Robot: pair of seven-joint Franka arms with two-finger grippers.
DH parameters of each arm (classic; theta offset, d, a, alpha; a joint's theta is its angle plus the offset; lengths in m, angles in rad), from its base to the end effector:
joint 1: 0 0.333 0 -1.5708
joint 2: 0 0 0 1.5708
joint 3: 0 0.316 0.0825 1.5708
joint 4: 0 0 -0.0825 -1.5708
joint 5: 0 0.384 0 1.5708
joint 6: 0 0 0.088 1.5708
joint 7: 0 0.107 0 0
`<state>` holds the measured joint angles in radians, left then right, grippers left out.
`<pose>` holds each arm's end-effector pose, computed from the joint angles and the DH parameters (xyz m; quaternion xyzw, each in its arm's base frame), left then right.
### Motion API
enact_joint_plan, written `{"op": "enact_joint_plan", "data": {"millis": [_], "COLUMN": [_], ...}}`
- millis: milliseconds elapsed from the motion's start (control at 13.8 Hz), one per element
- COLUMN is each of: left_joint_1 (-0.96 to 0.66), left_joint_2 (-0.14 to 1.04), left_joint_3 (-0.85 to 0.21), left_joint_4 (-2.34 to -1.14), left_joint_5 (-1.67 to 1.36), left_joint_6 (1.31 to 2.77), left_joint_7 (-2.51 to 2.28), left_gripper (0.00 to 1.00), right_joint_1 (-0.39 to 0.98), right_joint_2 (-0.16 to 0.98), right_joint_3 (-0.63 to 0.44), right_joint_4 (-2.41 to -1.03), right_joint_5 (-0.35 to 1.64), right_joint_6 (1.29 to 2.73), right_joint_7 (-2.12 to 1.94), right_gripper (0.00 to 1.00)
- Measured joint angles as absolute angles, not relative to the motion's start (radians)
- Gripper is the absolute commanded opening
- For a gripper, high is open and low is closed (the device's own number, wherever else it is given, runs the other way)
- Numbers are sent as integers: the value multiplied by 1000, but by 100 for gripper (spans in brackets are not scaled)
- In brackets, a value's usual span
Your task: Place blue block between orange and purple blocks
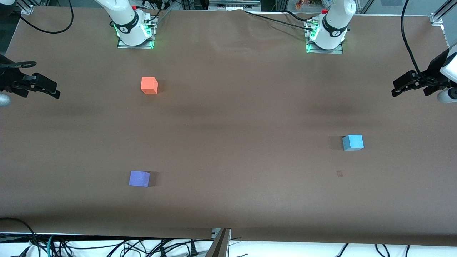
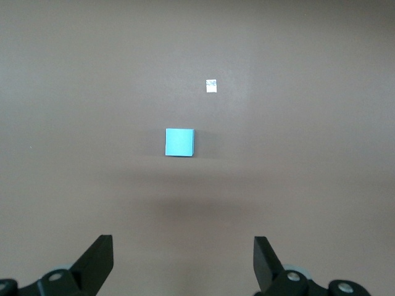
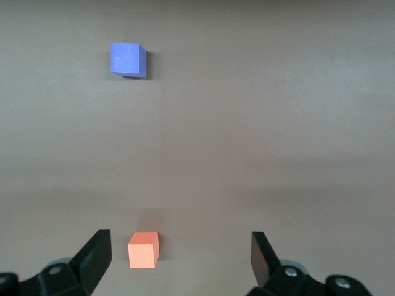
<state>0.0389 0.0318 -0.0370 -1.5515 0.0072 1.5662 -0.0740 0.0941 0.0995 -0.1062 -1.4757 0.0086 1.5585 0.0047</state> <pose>0.5637 0.0022 0.6154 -0.9992 -0.0379 0.0084 0.0033 0.5839 -0.0029 0.6119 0.9999 -0.0082 -0.0081 0.0009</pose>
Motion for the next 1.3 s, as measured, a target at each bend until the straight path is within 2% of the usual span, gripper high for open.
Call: {"op": "enact_joint_plan", "data": {"millis": [1300], "left_joint_1": [48], "left_joint_2": [51], "left_joint_3": [-28], "left_joint_4": [-1556], "left_joint_5": [7], "left_joint_6": [1546], "left_joint_7": [-73], "left_gripper": [100], "right_joint_1": [90], "right_joint_2": [99], "right_joint_3": [-106], "right_joint_4": [-1471], "right_joint_5": [9], "right_joint_6": [1565], "right_joint_7": [5], "right_gripper": [100]}}
